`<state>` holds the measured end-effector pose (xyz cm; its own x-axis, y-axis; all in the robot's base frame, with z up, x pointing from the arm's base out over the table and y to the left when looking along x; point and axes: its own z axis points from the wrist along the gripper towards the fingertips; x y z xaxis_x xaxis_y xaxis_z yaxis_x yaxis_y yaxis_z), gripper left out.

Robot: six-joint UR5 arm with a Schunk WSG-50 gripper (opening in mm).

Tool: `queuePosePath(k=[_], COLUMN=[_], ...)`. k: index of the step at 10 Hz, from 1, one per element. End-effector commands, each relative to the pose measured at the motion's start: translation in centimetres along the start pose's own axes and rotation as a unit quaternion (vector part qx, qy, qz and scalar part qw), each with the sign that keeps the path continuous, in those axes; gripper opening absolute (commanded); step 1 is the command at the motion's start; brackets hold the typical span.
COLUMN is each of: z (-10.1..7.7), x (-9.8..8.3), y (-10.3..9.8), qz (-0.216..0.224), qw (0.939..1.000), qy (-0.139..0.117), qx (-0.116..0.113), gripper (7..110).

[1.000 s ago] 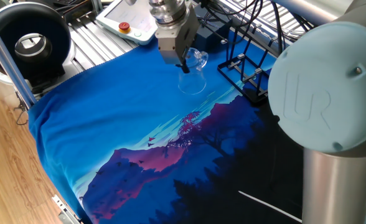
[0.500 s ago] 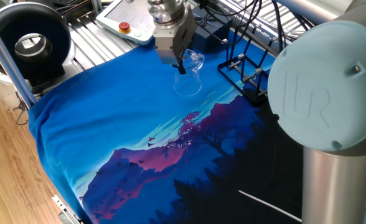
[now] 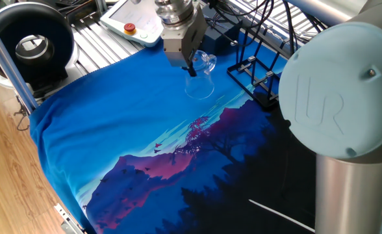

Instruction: Take the cup off the cup rack

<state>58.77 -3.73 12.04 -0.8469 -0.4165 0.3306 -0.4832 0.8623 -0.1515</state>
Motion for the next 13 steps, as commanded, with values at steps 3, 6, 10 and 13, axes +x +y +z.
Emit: queuePosePath(k=[3, 6, 10, 13], z=[-0.2, -0.1, 1.0, 0.2], x=[0.1, -0.7, -2.6, -4.2], y=[-2.6, -1.8, -2.4, -1.2], qz=[-0.011, -0.002, 0.002, 0.011], qw=[0.9986, 0.9993, 0.9969, 0.9966], qy=[0.002, -0.016, -0.012, -0.018], qx=[0.051, 0.034, 0.078, 0.080], gripper=[7, 7, 7, 7])
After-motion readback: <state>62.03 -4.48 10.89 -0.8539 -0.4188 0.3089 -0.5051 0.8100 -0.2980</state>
